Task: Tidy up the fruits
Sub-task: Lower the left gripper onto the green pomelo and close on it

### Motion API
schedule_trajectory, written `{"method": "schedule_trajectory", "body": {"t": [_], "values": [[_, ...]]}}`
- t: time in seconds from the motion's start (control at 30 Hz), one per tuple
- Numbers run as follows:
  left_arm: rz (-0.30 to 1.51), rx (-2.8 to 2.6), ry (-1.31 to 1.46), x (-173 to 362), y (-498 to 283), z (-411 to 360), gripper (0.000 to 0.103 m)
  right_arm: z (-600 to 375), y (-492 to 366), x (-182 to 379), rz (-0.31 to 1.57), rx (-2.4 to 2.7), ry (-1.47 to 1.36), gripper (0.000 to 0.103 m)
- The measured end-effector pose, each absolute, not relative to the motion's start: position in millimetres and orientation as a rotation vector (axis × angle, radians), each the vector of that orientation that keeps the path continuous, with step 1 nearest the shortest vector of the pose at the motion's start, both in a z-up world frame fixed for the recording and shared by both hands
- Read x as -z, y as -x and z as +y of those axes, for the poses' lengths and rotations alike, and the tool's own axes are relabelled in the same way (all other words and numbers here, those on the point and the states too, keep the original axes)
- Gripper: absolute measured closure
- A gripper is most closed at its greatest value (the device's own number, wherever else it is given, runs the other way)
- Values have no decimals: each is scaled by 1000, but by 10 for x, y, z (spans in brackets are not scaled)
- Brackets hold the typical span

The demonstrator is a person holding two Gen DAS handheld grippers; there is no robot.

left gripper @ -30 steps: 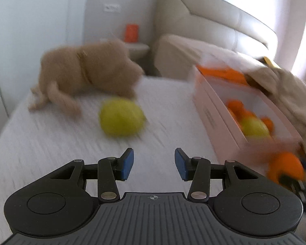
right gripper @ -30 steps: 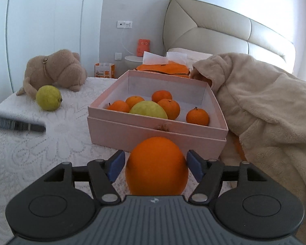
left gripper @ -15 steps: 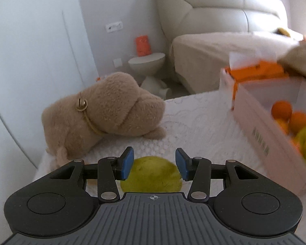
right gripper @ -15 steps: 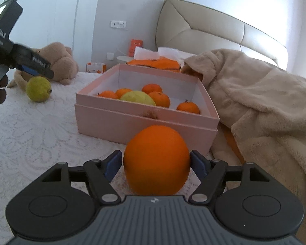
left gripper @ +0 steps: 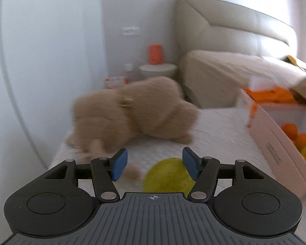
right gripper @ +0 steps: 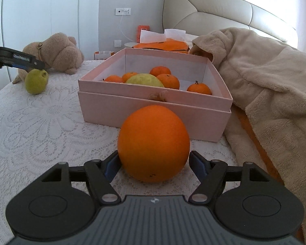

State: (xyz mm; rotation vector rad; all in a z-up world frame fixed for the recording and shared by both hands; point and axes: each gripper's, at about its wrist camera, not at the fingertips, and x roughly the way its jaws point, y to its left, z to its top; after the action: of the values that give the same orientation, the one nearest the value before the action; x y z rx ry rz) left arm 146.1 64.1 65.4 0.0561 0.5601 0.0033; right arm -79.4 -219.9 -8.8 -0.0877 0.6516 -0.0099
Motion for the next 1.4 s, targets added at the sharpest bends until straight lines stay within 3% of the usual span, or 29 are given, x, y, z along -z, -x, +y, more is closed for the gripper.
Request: {"method": "schedule_trajectory", "body": {"t": [0.37, 0.5, 0.8, 1.1, 1.4], "values": [[576, -92, 193, -559, -1358, 1232, 43, -2192, 788, 92, 658, 10, 98, 30], [476, -34, 320, -626, -1182, 1306, 44, -2193, 786, 93, 659, 10, 98, 30], [476, 22, -223, -443, -1179, 304, 40, -2190, 784, 96, 659, 12, 103, 30], [584, -38, -120, -273, -1505, 499, 36, -2180, 785, 100, 659, 14, 109, 30], [671, -4, -15, -167, -1677, 638, 39, -2185, 783, 103, 663, 11, 102, 30]]}}
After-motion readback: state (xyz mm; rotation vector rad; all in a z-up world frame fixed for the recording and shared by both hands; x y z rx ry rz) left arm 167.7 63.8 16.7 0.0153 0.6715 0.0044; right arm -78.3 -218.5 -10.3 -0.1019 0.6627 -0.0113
